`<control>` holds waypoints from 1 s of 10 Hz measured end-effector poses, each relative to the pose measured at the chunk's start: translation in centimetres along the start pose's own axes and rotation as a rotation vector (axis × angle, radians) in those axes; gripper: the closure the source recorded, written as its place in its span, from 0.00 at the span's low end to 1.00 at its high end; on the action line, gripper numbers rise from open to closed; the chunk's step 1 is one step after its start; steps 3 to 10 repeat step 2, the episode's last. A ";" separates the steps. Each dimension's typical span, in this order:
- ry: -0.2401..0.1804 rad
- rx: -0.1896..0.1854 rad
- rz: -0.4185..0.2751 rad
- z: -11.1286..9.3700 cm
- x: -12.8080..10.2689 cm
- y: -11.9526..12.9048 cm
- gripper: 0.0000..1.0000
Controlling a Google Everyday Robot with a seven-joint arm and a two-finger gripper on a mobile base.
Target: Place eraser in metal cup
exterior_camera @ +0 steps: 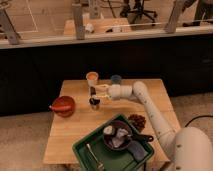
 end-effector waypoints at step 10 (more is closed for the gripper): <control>0.001 0.002 0.002 -0.1 0.2 0.0 0.20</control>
